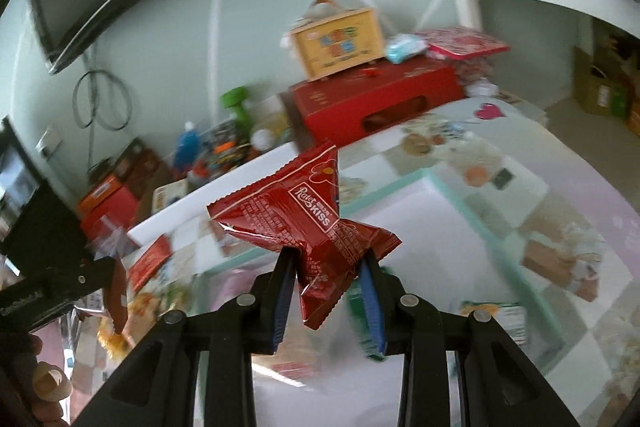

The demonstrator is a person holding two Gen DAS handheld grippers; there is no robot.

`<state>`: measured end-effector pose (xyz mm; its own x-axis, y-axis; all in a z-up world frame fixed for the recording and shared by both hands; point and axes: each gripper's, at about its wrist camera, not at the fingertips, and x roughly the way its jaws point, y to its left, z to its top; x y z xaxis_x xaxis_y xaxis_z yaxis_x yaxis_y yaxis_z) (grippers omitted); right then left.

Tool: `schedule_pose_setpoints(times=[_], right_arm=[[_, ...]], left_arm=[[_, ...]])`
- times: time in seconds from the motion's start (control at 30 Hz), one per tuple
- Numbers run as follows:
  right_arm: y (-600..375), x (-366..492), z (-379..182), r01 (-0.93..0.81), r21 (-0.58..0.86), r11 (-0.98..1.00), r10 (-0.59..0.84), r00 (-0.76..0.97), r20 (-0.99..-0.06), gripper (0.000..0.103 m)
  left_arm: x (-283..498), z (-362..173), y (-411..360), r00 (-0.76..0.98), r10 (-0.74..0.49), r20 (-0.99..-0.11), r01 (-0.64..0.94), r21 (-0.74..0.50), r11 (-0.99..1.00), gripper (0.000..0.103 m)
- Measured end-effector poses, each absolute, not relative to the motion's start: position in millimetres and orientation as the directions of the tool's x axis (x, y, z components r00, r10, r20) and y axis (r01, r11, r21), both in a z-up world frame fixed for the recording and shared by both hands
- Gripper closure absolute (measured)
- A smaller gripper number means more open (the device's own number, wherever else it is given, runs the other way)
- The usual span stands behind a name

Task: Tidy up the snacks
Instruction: 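Lift both held packs and carry them over the tray, then open both grippers to drop the packs into the tray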

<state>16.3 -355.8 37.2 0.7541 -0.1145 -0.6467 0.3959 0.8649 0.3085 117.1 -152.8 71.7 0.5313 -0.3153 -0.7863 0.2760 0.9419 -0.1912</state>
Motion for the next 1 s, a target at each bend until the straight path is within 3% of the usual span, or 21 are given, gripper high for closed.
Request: schedule_pose_setpoints(times=[0.2,0.5,1.0], right_arm=[[-382,14,23,0.484,0.271,0.832,-0.189,0.708,-0.681,0.069],[-404,16,2,0.526,0.289,0.8,-0.188,0.676,-0.712,0.068],[-405,25,-7,0.542,0.244,0.804,-0.196,0.63,-0.751,0.067]], left_arm=[[129,52,-199,0.461,-0.336,-0.821,0.342,-0.184,0.921,0.037],[139,26,-243,0.417,-0.334,-0.845,0.389,-0.166,0.906,0.037],[144,2,-259,0.378,-0.326,-0.866,0.391,-0.169,0.905,0.036]])
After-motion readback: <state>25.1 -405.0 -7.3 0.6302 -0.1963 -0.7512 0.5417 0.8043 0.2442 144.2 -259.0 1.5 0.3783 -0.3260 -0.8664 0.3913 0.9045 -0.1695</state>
